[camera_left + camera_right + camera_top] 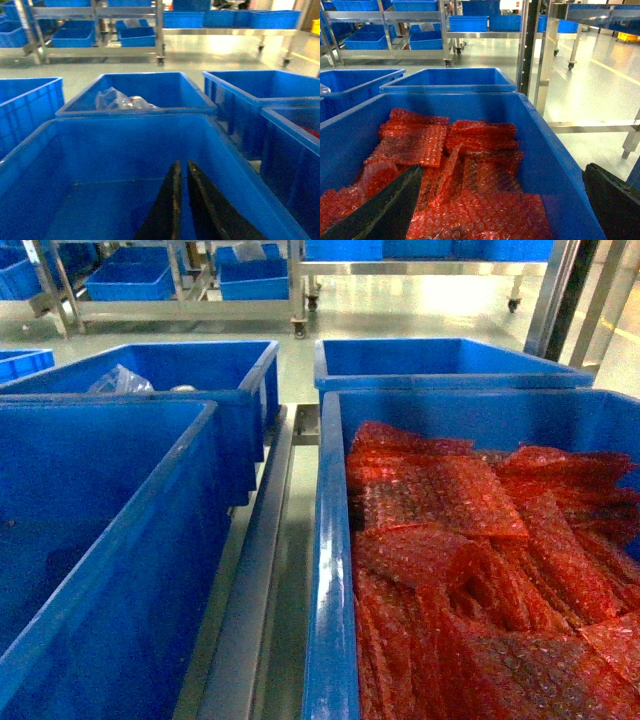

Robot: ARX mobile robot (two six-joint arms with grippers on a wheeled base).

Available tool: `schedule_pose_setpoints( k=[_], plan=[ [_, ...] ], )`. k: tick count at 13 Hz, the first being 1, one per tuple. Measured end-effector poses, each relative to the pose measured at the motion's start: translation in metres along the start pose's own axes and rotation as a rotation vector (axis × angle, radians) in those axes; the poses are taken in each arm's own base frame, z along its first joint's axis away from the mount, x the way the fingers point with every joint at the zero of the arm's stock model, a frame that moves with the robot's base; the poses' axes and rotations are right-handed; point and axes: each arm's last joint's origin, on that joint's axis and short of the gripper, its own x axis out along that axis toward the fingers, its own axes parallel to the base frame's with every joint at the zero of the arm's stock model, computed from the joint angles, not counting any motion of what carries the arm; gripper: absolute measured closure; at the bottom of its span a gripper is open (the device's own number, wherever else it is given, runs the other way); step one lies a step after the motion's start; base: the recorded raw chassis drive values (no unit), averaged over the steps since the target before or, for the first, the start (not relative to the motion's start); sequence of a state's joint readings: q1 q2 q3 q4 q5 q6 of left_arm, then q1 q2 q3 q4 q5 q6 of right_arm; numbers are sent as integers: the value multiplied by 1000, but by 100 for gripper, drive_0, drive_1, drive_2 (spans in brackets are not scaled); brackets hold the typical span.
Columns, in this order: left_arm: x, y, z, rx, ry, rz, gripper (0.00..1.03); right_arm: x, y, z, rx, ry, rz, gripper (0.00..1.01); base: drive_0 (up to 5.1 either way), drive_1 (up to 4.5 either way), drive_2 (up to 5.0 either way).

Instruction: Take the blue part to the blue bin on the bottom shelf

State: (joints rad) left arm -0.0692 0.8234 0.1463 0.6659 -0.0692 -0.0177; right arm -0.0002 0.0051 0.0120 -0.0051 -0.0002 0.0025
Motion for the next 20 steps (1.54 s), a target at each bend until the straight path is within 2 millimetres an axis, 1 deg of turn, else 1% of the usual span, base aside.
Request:
schedule_pose_setpoints(
  k=[1,2,6,7,8,11,19,20],
  plan=[
    [-6,8,-3,2,1,-3,101,0,0,0,0,0,0,3,0,0,0],
    [-11,11,-5,1,-4,20,101,0,0,0,0,0,0,3,0,0,0],
    [-28,9,-14,2,-2,-2,101,0,0,0,0,0,0,3,0,0,0],
    [-31,9,-17,2,-27,-2,101,0,0,0,0,0,0,3,0,0,0],
    [-34,10,-23,3,-3,-2,101,0,0,0,0,0,0,3,0,0,0],
    [-42,10,-19,2,-28,-2,101,0,0,0,0,0,0,3,0,0,0],
    [-57,10,-20,2,-21,-2,101,0,0,0,0,0,0,3,0,0,0],
    [-65,10,-27,3,34,-4,101,0,0,0,0,1,-1,3,0,0,0]
  ],
)
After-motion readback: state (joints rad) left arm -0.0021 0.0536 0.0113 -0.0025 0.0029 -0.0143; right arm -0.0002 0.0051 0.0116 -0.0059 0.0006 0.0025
